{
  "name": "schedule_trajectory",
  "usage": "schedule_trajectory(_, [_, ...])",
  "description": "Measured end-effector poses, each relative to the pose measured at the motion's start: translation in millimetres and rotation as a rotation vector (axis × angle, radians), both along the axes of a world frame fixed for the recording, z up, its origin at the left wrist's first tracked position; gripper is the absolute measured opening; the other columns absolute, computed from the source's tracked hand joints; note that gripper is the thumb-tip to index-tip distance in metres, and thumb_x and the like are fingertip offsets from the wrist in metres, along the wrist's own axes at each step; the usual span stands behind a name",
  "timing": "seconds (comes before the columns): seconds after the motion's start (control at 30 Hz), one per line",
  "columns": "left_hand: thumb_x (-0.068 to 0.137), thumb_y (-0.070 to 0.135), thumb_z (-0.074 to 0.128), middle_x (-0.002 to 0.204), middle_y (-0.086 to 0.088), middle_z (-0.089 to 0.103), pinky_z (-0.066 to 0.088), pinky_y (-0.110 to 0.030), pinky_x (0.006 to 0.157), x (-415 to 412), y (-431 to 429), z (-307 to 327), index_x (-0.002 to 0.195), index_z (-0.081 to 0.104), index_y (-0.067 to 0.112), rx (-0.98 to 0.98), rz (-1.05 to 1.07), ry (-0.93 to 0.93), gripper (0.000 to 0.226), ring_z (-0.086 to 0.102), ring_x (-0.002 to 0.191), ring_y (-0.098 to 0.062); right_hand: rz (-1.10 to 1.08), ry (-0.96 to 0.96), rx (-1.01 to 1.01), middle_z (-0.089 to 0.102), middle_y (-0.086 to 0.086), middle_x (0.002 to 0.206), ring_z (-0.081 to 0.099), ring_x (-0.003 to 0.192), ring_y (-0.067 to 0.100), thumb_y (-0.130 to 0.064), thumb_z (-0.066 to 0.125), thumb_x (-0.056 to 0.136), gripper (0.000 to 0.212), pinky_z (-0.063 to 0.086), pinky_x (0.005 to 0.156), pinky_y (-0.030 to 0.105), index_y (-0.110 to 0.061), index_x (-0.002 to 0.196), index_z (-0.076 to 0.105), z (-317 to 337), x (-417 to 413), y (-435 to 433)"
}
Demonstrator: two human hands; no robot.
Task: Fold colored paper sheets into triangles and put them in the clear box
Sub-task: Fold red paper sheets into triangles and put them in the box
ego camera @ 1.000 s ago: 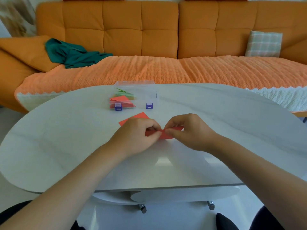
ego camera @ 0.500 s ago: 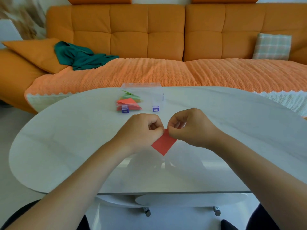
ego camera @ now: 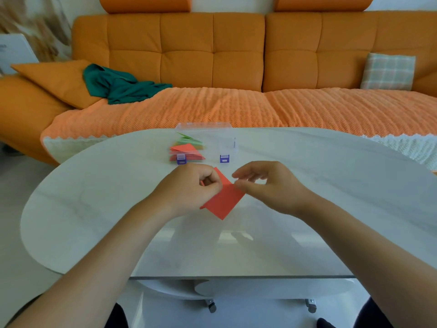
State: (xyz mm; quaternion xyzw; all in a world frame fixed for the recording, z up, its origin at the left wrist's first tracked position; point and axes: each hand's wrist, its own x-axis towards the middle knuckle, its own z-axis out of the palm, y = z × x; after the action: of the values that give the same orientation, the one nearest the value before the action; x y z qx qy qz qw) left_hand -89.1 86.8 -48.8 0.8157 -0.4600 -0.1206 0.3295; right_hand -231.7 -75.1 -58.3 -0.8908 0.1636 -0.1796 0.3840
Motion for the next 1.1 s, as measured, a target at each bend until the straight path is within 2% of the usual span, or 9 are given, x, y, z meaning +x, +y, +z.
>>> schedule_trajectory(0.1, [0.086,0.034,0.066,0.075,0.022,0.068,0.056,-0.04,0.077,0,0,-1,0.076,0.069,0.038,0.041,0.004,-0.049,0.011,0.065,0.074,-0.004,0.03,0.039,-0.039,0.072,-0.017,0.079,0.063,0.077,-0.003,-0.022,0.071,0.089,0.015,0.044,0.07,0.008,-0.033,0.08,0.074,-2,1,8])
schedule_trajectory(0.23, [0.087,0.039,0.064,0.079,0.024,0.069,0.053,-0.028,0.072,-9,-3,0,0.079,0.071,0.043,0.061,-0.025,-0.118,0.011,0.062,0.076,0.004,0.027,0.058,-0.068,0.072,-0.015,0.079,0.063,0.079,-0.002,-0.024,0.068,0.09,0.014,0.047,0.073,0.01,-0.031,0.079,0.073,-4,0,14])
schedule_trajectory(0.47, [0.081,0.023,0.07,0.068,0.014,0.07,0.057,-0.036,0.072,-8,-3,4,0.07,0.074,0.026,0.021,-0.05,-0.094,0.012,0.066,0.068,-0.004,-0.023,0.072,-0.009,0.072,-0.013,0.076,0.065,0.074,0.002,-0.021,0.065,0.087,0.017,0.052,0.073,0.02,-0.028,0.073,0.072,0,-1,9])
schedule_trajectory(0.63, [0.08,0.018,0.067,0.073,0.007,0.073,0.056,-0.038,0.075,12,6,9,0.069,0.073,0.02,0.078,-0.059,-0.111,0.013,0.067,0.073,-0.012,-0.098,0.067,0.063,0.073,-0.011,0.074,0.067,0.074,0.005,-0.017,0.066,0.089,0.019,0.054,0.072,0.021,-0.025,0.073,0.073,5,-3,-8])
schedule_trajectory(0.77, [0.084,0.02,0.068,0.074,0.014,0.072,0.056,-0.031,0.075,31,14,11,0.07,0.074,0.024,0.177,-0.028,-0.193,0.015,0.065,0.073,-0.003,-0.139,0.093,0.055,0.072,-0.012,0.073,0.065,0.07,0.002,-0.019,0.065,0.091,0.02,0.055,0.068,0.021,-0.025,0.074,0.073,2,-3,-16])
schedule_trajectory(0.87, [0.086,0.023,0.065,0.074,0.015,0.071,0.056,-0.032,0.074,42,19,9,0.071,0.074,0.025,0.222,0.053,-0.264,0.018,0.063,0.073,-0.002,-0.137,0.11,0.042,0.07,-0.014,0.071,0.062,0.066,-0.003,-0.019,0.067,0.091,0.019,0.048,0.064,0.017,-0.026,0.075,0.073,2,-3,-19])
schedule_trajectory(0.97, [0.091,0.024,0.064,0.079,0.015,0.072,0.054,-0.028,0.079,29,16,8,0.078,0.076,0.027,0.052,0.058,-0.191,0.017,0.065,0.078,-0.002,-0.025,0.153,0.078,0.072,-0.016,0.073,0.062,0.065,-0.003,-0.018,0.071,0.089,0.014,0.048,0.066,0.014,-0.027,0.079,0.076,6,-5,-17])
schedule_trajectory(1.07, [0.094,0.026,0.065,0.09,0.022,0.072,0.042,-0.004,0.076,1,7,5,0.096,0.076,0.031,-0.023,-0.087,0.015,0.012,0.062,0.088,0.009,0.105,0.163,0.101,0.074,-0.011,0.077,0.062,0.067,0.003,-0.015,0.074,0.088,0.013,0.052,0.068,0.018,-0.027,0.084,0.078,6,-4,-10])
schedule_trajectory(1.1, [0.093,0.029,0.067,0.089,0.024,0.071,0.04,-0.003,0.074,-5,4,1,0.098,0.076,0.033,-0.004,-0.124,0.054,0.011,0.061,0.085,0.011,0.126,0.141,0.111,0.074,-0.009,0.077,0.061,0.067,0.004,-0.014,0.075,0.088,0.013,0.053,0.069,0.02,-0.026,0.086,0.078,5,-3,-8])
